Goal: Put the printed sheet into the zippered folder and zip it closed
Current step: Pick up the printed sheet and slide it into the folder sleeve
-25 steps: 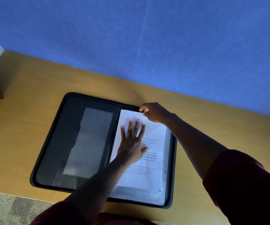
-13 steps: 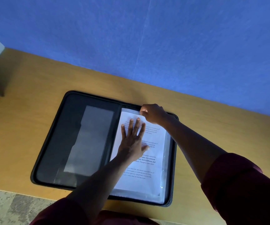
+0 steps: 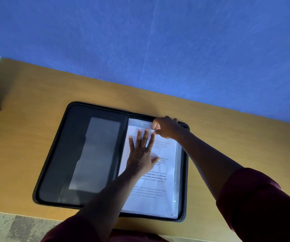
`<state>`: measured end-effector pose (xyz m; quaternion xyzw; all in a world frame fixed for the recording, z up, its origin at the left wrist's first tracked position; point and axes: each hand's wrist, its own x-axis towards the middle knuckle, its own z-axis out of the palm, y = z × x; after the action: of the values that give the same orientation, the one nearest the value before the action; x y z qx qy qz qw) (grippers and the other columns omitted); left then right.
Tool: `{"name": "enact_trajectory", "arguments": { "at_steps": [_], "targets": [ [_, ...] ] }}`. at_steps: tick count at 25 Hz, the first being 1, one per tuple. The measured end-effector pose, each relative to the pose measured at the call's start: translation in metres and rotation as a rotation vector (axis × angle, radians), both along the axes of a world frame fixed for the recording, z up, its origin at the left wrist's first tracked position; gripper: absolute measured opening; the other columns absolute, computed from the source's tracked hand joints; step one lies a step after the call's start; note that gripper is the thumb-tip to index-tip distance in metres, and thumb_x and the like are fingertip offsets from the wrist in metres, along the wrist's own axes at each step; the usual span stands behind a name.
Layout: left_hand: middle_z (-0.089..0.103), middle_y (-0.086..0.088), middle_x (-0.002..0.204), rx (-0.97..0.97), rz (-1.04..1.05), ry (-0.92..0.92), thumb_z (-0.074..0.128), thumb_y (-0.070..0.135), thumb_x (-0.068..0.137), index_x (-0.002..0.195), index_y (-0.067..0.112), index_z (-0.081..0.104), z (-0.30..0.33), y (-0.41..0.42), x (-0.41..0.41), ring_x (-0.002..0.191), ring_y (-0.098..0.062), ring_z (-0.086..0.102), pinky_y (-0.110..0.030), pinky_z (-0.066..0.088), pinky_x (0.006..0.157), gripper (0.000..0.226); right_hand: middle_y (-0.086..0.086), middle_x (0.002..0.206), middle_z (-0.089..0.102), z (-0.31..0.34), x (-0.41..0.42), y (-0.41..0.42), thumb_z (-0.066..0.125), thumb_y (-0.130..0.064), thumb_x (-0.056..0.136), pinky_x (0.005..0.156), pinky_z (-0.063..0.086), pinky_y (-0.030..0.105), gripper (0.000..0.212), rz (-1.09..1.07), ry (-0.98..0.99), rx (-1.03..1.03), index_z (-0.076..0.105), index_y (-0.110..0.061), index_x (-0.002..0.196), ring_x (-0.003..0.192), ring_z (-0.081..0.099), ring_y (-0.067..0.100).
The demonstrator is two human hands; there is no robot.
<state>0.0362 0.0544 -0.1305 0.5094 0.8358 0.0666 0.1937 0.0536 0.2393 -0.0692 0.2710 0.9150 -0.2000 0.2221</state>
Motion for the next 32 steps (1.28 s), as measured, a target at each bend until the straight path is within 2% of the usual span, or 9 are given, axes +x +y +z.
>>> {"name": "enact_trajectory", "arguments": {
  "at_steps": [2, 7, 10, 13, 15, 19, 23, 26, 32],
  "targets": [
    [-0.022, -0.008, 0.163, 0.004, 0.000, -0.010, 0.052, 0.064, 0.087, 0.157, 0.020, -0.009, -0.001, 0.000, -0.001, 0.148, -0.034, -0.026, -0.060, -0.013, 0.116, 0.102, -0.006, 0.092, 0.062, -0.001, 0.011, 0.003, 0.068, -0.024, 0.088, 0.094, 0.032, 0.043, 0.012, 0.006, -0.056, 0.113, 0.062, -0.024, 0.098, 0.111, 0.050, 0.022],
    [-0.023, -0.010, 0.163, 0.019, -0.018, -0.022, 0.051, 0.063, 0.088, 0.156, 0.019, -0.011, -0.002, -0.002, -0.002, 0.148, -0.035, -0.026, -0.060, -0.016, 0.115, 0.102, 0.004, 0.109, 0.062, 0.004, 0.046, 0.023, 0.069, -0.025, 0.087, 0.088, 0.036, 0.038, 0.014, -0.173, -0.091, 0.150, 0.057, -0.033, 0.087, 0.113, 0.045, 0.029],
    [-0.024, -0.010, 0.162, 0.019, -0.028, -0.029, 0.049, 0.064, 0.089, 0.156, 0.019, -0.013, -0.001, -0.003, -0.002, 0.148, -0.035, -0.026, -0.060, -0.015, 0.116, 0.102, 0.001, 0.109, 0.066, 0.009, 0.059, 0.021, 0.068, -0.013, 0.087, 0.088, 0.038, 0.037, 0.021, -0.154, 0.046, 0.253, 0.064, -0.023, 0.106, 0.111, 0.050, 0.026],
    [-0.024, -0.010, 0.162, 0.009, -0.029, -0.024, 0.047, 0.065, 0.089, 0.156, 0.019, -0.013, -0.001, -0.003, -0.003, 0.148, -0.035, -0.025, -0.061, -0.014, 0.117, 0.100, 0.006, 0.122, 0.058, 0.012, 0.065, 0.006, 0.066, -0.004, 0.085, 0.091, 0.049, 0.040, 0.044, -0.323, 0.208, 0.258, 0.057, -0.016, 0.126, 0.112, 0.056, 0.029],
    [-0.024, -0.009, 0.162, 0.001, -0.041, -0.024, 0.047, 0.064, 0.089, 0.156, 0.019, -0.012, 0.001, -0.003, -0.003, 0.148, -0.035, -0.025, -0.060, -0.014, 0.117, 0.100, 0.009, 0.133, 0.053, 0.009, 0.074, -0.015, 0.068, -0.006, 0.084, 0.094, 0.049, 0.041, 0.053, -0.409, 0.276, 0.227, 0.051, -0.013, 0.134, 0.120, 0.054, 0.031],
    [-0.020, -0.012, 0.163, 0.032, -0.059, -0.012, 0.054, 0.057, 0.091, 0.157, 0.019, -0.005, 0.009, -0.017, -0.006, 0.150, -0.034, -0.019, -0.054, -0.006, 0.122, 0.096, 0.011, 0.160, 0.029, -0.007, 0.099, -0.072, 0.067, -0.021, 0.088, 0.113, 0.036, 0.044, 0.073, -0.428, 0.267, 0.166, 0.032, -0.012, 0.151, 0.144, 0.033, 0.029],
    [-0.019, -0.010, 0.164, 0.019, -0.005, 0.013, 0.050, 0.054, 0.094, 0.157, 0.020, -0.005, 0.012, -0.051, -0.006, 0.150, -0.030, -0.020, -0.048, -0.001, 0.123, 0.091, 0.007, 0.166, 0.002, -0.021, 0.115, -0.115, 0.061, -0.032, 0.094, 0.121, 0.016, 0.049, 0.078, -0.427, 0.183, 0.139, 0.016, -0.016, 0.156, 0.152, 0.008, 0.029],
    [-0.016, -0.011, 0.164, 0.002, 0.064, 0.022, 0.045, 0.053, 0.097, 0.157, 0.018, -0.002, 0.017, -0.081, -0.008, 0.150, -0.030, -0.017, -0.049, 0.001, 0.123, 0.084, 0.005, 0.166, -0.005, -0.025, 0.124, -0.127, 0.051, -0.038, 0.099, 0.121, 0.009, 0.054, 0.073, -0.379, 0.154, 0.112, 0.011, -0.018, 0.157, 0.153, -0.003, 0.027],
    [-0.006, -0.018, 0.164, -0.066, 0.251, 0.118, 0.044, 0.055, 0.096, 0.157, 0.014, 0.007, 0.033, -0.144, -0.050, 0.151, -0.037, -0.008, -0.053, 0.005, 0.123, 0.082, 0.002, 0.166, -0.007, -0.022, 0.131, -0.124, 0.046, -0.039, 0.101, 0.122, 0.008, 0.054, 0.071, -0.351, 0.152, 0.085, 0.008, -0.019, 0.158, 0.153, -0.006, 0.026]
  ]
}}
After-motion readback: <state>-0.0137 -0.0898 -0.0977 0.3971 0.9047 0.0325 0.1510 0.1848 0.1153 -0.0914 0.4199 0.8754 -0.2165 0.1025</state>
